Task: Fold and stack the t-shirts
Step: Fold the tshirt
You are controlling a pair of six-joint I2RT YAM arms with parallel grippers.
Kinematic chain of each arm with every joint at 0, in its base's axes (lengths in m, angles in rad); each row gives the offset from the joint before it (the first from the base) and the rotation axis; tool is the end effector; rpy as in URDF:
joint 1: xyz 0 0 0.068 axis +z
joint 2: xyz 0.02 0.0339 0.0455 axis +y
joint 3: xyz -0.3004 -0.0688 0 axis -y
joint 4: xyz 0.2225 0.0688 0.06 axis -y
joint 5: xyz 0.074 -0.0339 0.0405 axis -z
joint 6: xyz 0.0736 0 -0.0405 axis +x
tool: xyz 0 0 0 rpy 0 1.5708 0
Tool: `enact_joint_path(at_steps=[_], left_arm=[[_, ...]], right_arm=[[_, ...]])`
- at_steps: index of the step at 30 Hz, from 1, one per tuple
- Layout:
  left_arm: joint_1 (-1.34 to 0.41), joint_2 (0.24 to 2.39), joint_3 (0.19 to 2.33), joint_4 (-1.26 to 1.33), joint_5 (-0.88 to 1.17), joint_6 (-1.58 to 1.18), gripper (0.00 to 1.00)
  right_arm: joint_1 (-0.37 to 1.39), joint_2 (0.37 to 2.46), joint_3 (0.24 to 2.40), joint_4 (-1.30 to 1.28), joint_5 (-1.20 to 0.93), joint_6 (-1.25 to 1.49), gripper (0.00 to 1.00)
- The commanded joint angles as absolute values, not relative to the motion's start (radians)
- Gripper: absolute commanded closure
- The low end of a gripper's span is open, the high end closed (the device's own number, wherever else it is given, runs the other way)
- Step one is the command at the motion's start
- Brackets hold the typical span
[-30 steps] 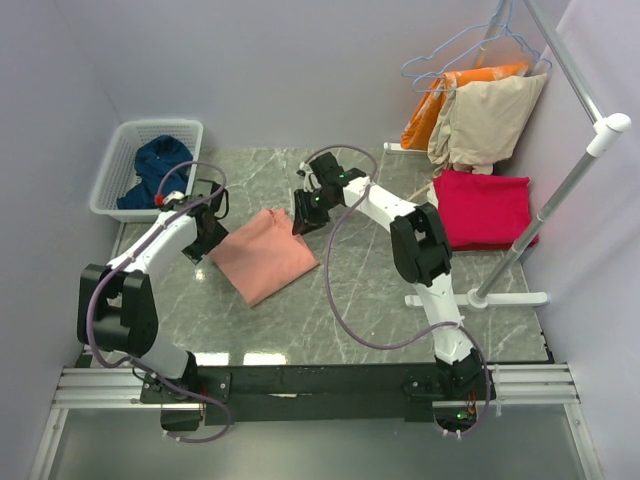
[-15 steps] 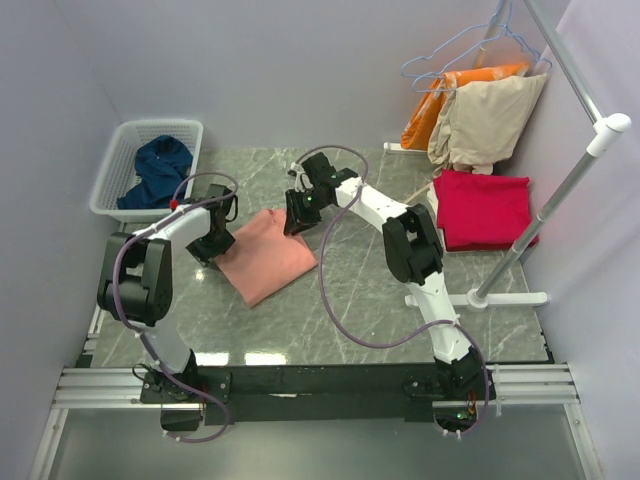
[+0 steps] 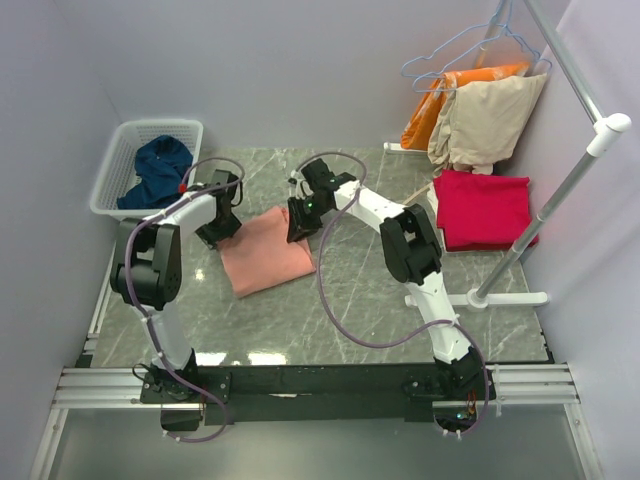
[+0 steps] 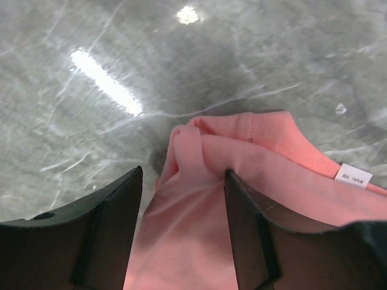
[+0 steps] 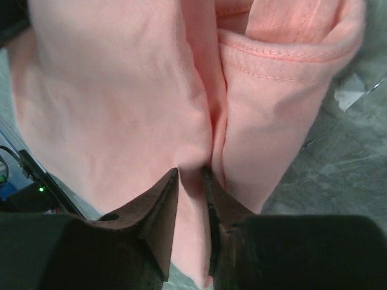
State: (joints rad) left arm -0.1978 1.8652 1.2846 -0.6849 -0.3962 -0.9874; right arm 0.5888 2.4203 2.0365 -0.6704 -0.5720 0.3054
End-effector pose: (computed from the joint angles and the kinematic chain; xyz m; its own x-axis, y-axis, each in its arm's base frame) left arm 0.3672 -0.0446 0.1938 -0.5715 -0.6707 -0.4728 -0.7433 0.6673 -0.0481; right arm 0.4282 0.3339 0.1660 -0.8969 -0.2950 -0.3295 -0.4400 0.6705 0.5974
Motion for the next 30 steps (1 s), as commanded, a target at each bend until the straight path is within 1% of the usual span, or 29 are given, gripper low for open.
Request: enact_joint_path(at_steps=[1,2,3,6,8,11,12,14,15,17,20,24,30], left_arm=[[-0.196,1.905,1.362,-0.623,-0.356,-0.902,0.39],[-0.196,1.914,1.373,-0.621,-0.353,-0.893,0.39],[-0.196,1.930,1.390,-0.618,-0.342,-0.885,0.39],[-0.196,1.954,1.420,-0.603,-0.331,-0.851,0.40],[-0.196,1.957,1.425,-0.583,-0.322,-0.833,0.40],[-0.198,1.954,1.431,-0.578,-0.321,-0.815,0.40],[-0.196,1.948,1.430,-0.575,-0.321,-0.802,0.40],[-0.196,1.922,1.421,-0.568,-0.307,-0.785,0.41],[-0.196,1.910,1.404,-0.548,-0.299,-0.775,0.40],[-0.196,1.866,1.388,-0.532,-0.279,-0.762,0.40],[-0.198,1.810,1.371,-0.517,-0.278,-0.755,0.39],[-0.196,1.779,1.382,-0.528,-0.290,-0.741,0.38],[-0.196,1.816,1.416,-0.557,-0.276,-0.726,0.38]], right_arm=[[0.614,2.410,1.988,-0.673,-0.603,0.302,0.76],[0.618,2.398,1.979,-0.670,-0.600,0.305,0.81],[0.629,2.387,1.955,-0.667,-0.598,0.307,0.90],[0.656,2.330,1.872,-0.641,-0.584,0.324,1.00],[0.672,2.278,1.807,-0.621,-0.565,0.333,1.00],[0.686,2.209,1.737,-0.592,-0.471,0.357,1.00],[0.684,2.192,1.727,-0.588,-0.453,0.359,0.92],[0.681,2.140,1.721,-0.594,-0.368,0.371,0.82],[0.681,2.125,1.723,-0.597,-0.351,0.370,0.75],[0.680,2.088,1.738,-0.603,-0.293,0.370,0.68],[0.670,2.080,1.787,-0.621,-0.250,0.364,0.63],[0.658,2.132,1.877,-0.663,-0.222,0.353,0.63],[0.644,2.261,2.014,-0.712,-0.196,0.322,0.62]])
